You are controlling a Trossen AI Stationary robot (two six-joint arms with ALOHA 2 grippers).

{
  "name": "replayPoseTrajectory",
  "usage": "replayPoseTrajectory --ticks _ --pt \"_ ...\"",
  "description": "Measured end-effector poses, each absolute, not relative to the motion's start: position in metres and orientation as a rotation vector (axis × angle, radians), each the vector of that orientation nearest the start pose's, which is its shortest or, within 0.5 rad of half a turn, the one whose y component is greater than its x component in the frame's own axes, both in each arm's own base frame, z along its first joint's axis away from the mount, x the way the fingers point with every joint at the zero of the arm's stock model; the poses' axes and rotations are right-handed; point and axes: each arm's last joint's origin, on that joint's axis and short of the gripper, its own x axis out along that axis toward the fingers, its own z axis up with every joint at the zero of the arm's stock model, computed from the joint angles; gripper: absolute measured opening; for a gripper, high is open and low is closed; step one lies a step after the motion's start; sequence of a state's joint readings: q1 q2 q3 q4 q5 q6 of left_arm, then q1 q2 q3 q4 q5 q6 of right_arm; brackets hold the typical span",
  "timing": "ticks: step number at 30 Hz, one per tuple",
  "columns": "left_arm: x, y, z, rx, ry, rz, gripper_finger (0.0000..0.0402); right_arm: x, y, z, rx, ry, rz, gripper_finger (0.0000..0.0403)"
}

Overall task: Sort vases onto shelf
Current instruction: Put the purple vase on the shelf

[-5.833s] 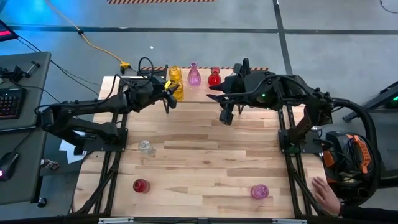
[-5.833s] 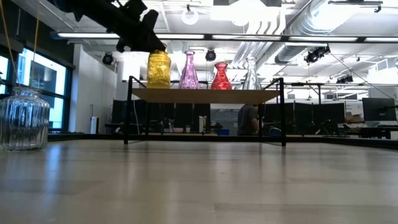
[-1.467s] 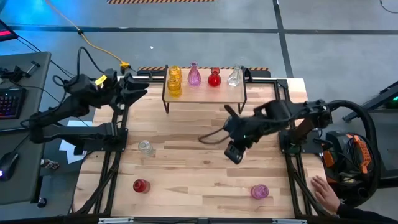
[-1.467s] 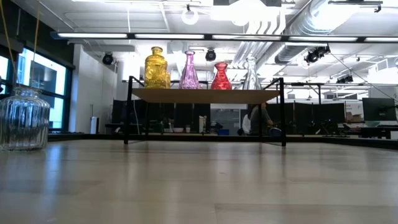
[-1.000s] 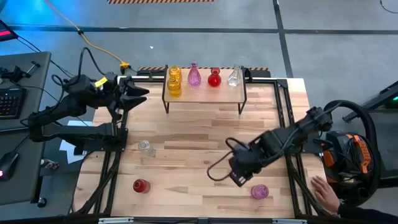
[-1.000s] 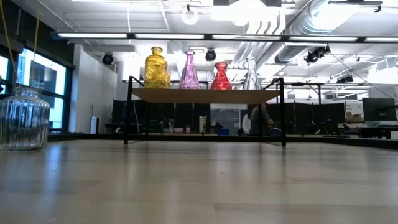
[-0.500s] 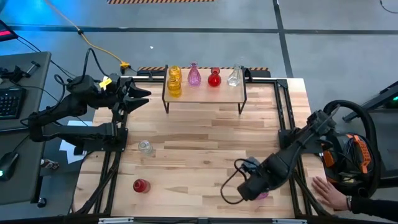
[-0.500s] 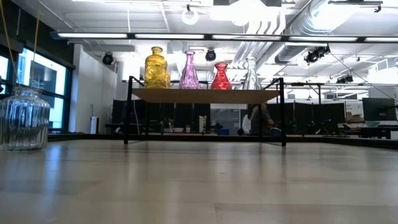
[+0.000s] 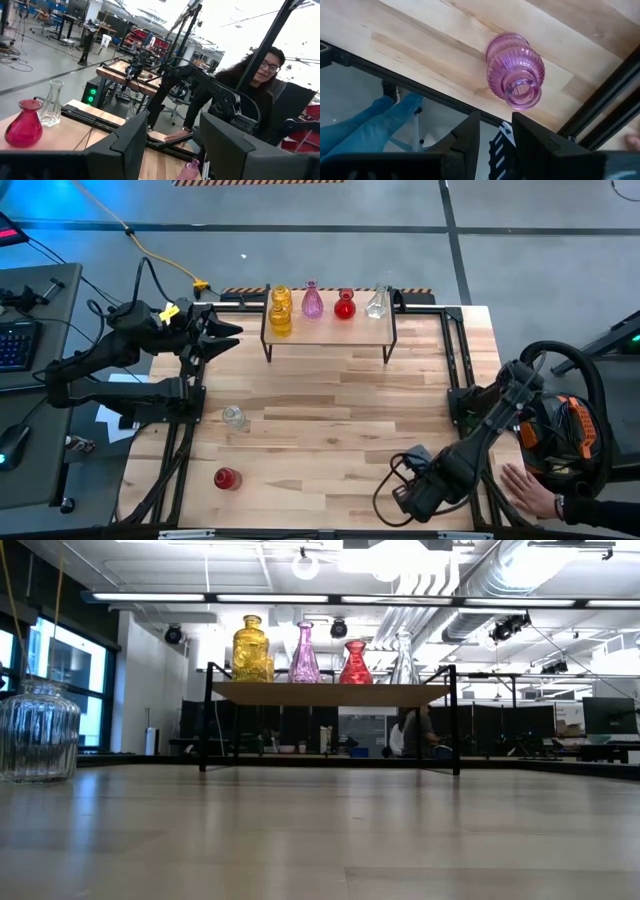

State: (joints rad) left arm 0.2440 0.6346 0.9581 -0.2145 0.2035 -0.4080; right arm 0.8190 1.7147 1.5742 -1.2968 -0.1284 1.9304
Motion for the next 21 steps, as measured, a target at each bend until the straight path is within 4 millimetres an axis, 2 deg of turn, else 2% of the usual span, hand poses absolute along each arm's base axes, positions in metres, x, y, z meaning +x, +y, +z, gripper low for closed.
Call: replayPoseTrajectory --ticks 15,21 --pt "0.114 0.022 0.405 -0.386 -0.113 0.019 0.0174 0.215 0.237 0.275 1.001 1.494 -0.793 0.0110" --pt "0.114 0.022 0.405 -0.388 -0.114 0.019 0.0174 0.216 0.237 0.274 1.004 1.491 -0.793 0.0110"
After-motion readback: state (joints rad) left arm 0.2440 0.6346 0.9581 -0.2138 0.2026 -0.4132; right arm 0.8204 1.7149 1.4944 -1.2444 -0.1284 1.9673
